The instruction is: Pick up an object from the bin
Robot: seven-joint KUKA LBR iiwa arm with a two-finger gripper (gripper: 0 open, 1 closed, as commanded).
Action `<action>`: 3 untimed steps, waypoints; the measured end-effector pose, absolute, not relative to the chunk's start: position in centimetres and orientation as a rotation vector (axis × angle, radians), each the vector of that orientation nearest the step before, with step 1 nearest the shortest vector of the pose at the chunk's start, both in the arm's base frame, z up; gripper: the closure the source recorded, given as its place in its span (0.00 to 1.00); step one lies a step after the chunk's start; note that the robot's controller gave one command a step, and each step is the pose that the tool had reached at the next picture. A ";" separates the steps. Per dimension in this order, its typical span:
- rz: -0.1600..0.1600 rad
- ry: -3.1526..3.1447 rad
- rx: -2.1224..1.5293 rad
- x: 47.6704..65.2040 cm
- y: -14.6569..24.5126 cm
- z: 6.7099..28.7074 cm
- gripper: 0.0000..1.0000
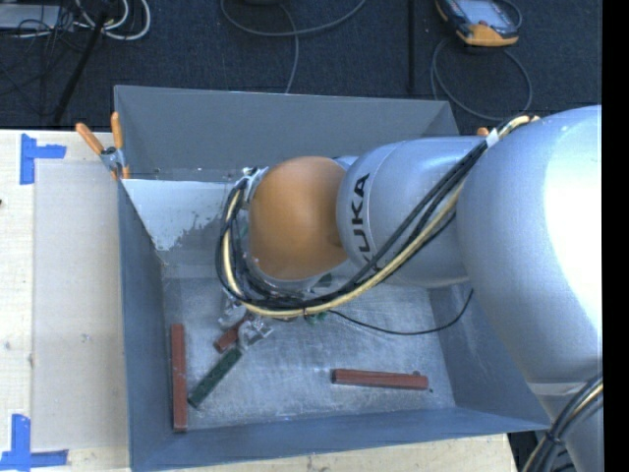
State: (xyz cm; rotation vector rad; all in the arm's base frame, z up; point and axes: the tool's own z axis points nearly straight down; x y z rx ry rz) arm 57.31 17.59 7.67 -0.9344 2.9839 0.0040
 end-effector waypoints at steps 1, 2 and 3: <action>0.004 2.985 -0.934 57.3 17.6 7.8 1.00; 0.002 3.000 -0.939 57.0 17.5 8.4 1.00; 0.002 3.004 -0.939 56.9 17.5 10.5 1.00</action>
Offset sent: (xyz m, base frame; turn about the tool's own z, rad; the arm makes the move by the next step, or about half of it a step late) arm 0.0000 -0.0001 0.0903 0.0000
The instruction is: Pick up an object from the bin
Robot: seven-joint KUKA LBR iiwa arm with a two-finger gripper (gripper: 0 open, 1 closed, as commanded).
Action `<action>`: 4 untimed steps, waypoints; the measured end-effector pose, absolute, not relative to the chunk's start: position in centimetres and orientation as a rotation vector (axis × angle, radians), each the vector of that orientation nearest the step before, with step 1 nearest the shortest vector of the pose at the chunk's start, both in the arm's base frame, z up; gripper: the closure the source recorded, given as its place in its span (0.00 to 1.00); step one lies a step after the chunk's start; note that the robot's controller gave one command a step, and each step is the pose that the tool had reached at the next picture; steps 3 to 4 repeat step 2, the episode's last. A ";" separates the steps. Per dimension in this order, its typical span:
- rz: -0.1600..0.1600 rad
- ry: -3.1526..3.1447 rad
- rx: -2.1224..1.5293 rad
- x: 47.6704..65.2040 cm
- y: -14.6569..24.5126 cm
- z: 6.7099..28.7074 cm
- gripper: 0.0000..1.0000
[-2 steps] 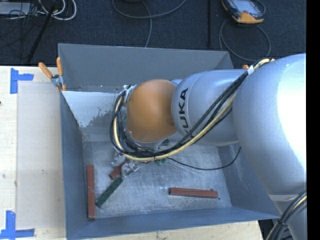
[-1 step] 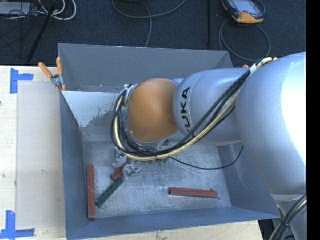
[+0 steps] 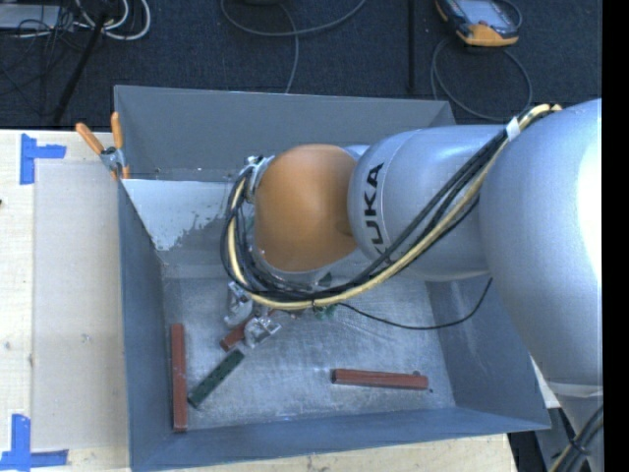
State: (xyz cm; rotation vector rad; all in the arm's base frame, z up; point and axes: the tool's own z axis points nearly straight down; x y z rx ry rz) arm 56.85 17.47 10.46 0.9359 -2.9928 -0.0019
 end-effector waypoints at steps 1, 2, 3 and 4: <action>-0.001 -2.999 0.938 57.0 17.5 12.1 1.00; -0.001 -3.002 0.939 57.1 17.6 13.1 1.00; -0.001 -3.002 0.939 57.1 17.6 13.1 1.00; -0.001 -3.002 0.939 57.1 17.6 13.1 1.00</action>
Offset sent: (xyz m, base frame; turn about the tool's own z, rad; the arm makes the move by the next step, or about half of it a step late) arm -0.0002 -0.0001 0.0018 0.0000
